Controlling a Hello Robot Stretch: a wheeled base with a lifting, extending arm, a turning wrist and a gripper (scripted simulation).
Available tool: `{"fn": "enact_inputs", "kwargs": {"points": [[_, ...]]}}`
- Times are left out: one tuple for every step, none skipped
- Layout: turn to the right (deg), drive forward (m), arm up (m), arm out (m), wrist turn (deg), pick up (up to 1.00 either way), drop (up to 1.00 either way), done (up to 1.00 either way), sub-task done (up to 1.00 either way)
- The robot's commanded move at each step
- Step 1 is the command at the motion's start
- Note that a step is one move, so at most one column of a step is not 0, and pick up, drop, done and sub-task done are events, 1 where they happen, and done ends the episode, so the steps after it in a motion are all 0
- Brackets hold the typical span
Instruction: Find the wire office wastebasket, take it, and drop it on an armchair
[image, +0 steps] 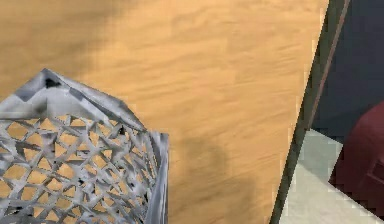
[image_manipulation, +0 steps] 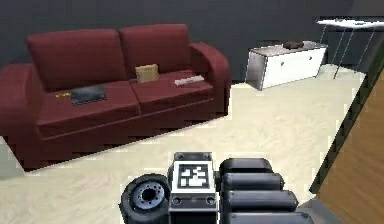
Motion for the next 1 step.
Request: {"fn": "enact_inputs", "kwargs": {"points": [[45.0, 0.0, 0.0, 0.0, 0.0, 0.0, 0.0, 0.0, 0.0]]}}
